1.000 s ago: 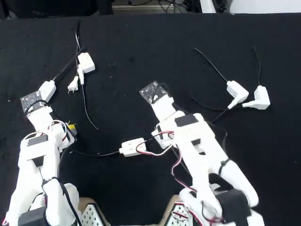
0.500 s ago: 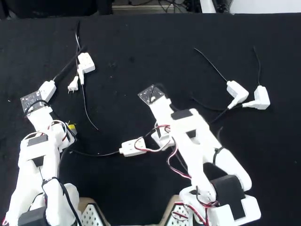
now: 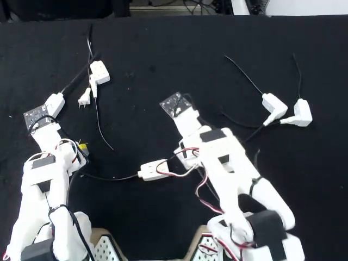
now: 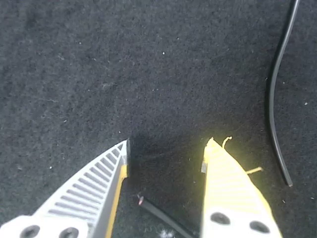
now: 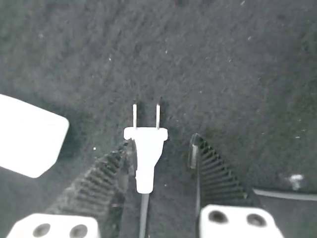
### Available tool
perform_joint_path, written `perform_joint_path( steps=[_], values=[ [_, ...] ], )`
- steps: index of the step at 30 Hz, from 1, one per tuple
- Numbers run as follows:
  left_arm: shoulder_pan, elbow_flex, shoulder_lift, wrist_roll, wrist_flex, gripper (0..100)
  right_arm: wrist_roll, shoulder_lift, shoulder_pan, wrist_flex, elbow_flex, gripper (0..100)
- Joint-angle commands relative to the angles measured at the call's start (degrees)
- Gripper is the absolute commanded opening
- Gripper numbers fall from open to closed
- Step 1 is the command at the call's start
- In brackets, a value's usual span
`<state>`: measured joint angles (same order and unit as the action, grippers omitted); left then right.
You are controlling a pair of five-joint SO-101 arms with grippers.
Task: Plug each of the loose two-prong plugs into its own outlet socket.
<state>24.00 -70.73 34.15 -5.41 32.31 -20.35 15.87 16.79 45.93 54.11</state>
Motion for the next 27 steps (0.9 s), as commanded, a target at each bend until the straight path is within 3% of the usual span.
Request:
perform_joint_path(
  steps=[1, 9, 16, 22, 27],
  values=[
    [0.57, 0.92, 1.23, -0.53, -0.62, 25, 0.26, -1.10, 0.35, -1.32, -0.48, 17.7],
    [0.57, 0.92, 1.23, -0.62, -0.70, 25, 0.35, -1.54, 5.63, -0.09, 0.04, 17.7],
    [0.57, 0.92, 1.23, -0.53, -0.70, 25, 0.35, -1.54, 5.98, -0.09, 0.13, 17.4],
    [0.57, 0.92, 1.23, -0.53, -0.70, 25, 1.41, -1.01, 5.89, 0.26, -0.31, 1.8],
    [0.57, 0.92, 1.23, -0.62, -0.70, 25, 2.90, -1.01, 5.89, 0.53, -0.31, 1.1]
  ],
)
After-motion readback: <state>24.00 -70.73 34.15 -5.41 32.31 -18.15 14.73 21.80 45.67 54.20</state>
